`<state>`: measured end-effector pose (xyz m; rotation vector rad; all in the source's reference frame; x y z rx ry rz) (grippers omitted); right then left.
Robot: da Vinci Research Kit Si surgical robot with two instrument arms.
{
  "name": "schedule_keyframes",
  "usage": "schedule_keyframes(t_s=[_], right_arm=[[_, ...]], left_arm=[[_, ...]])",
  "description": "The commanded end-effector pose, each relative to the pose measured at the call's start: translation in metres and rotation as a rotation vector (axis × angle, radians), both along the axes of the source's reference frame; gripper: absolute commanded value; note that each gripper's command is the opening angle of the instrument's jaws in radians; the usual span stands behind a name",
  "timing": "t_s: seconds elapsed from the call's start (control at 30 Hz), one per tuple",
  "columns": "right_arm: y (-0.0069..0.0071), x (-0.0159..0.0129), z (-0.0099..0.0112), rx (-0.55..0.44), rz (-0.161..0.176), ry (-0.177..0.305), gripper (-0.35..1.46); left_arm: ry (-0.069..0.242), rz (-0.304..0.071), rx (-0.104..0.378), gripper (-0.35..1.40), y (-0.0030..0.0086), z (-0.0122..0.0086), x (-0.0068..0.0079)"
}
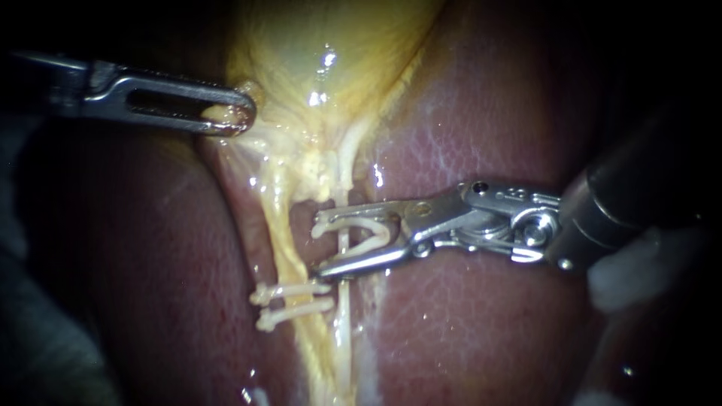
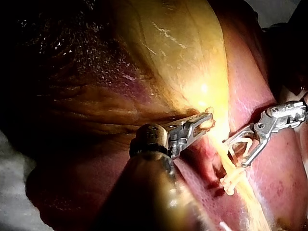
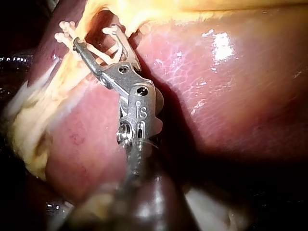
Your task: Clipping third clip left tube
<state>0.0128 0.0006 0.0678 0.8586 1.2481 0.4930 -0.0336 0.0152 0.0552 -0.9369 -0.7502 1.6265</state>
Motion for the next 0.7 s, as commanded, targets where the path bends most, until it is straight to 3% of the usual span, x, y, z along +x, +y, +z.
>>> schedule_keyframes(t_s=[0.03, 0.43, 0.7], right_arm=[[0.0000, 0.0006, 0.0000, 0.004, 0.002, 0.005, 0.50], [-0.0013, 0.0045, -0.0009, 0.060, 0.005, 0.083, 0.50], [-0.0014, 0.0070, -0.0018, 0.089, 0.042, 0.145, 0.50]], left_arm=[[0.000, 0.000, 0.000, -0.35, 0.0000, 0.0000, 0.0000], [0.001, -0.001, 0.000, -0.35, 0.0000, 0.0000, -0.0001], [0.001, -0.001, 0.000, -0.35, 0.0000, 0.0001, -0.0002]])
